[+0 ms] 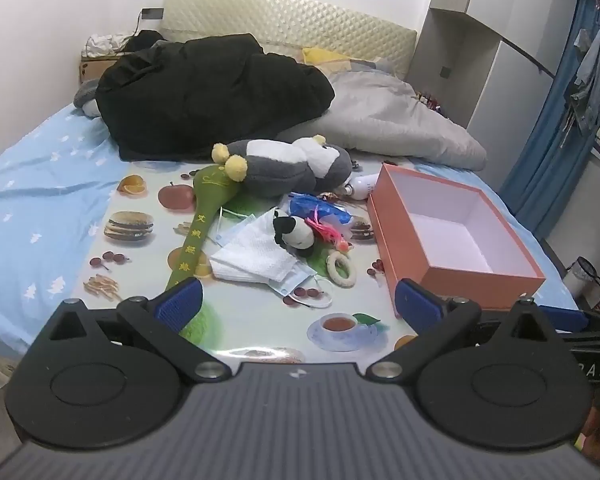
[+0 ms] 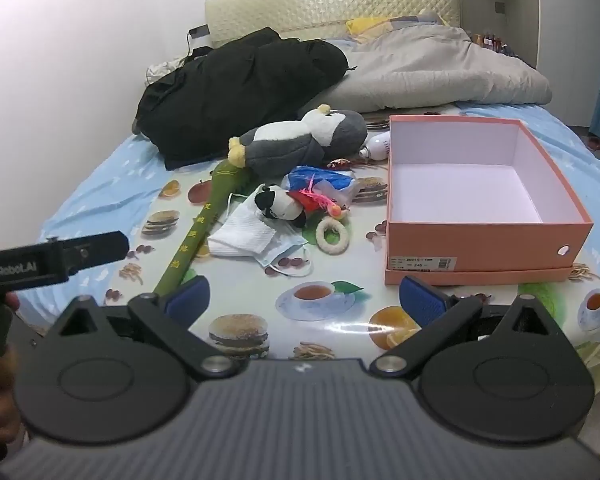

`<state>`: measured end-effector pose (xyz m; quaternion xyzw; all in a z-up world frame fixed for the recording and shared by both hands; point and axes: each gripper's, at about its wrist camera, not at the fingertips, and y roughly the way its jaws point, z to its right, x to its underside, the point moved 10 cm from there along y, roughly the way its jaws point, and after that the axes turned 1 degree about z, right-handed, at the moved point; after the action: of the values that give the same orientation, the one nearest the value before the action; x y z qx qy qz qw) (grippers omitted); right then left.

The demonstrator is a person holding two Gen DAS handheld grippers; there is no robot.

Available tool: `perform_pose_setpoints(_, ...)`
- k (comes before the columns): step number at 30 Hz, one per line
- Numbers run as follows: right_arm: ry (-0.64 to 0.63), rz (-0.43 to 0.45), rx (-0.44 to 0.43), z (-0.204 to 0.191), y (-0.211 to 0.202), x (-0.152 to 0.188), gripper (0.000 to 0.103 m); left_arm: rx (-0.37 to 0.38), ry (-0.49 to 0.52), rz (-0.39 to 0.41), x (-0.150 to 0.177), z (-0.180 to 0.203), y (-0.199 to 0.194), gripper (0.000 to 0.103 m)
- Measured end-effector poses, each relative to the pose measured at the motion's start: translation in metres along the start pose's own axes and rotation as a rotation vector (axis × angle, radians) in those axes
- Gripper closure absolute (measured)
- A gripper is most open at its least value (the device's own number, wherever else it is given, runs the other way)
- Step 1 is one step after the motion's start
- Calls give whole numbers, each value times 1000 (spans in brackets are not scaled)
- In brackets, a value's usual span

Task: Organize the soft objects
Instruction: 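Move both tools toward the pile of soft items beside the pink box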

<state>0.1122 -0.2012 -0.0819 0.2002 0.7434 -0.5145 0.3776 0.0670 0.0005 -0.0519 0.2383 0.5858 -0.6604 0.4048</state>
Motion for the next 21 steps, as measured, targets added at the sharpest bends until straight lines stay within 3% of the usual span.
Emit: perform_pose_setpoints(21, 1, -3, 7, 0, -2, 4, 0, 5, 9, -3, 4, 4, -1, 0)
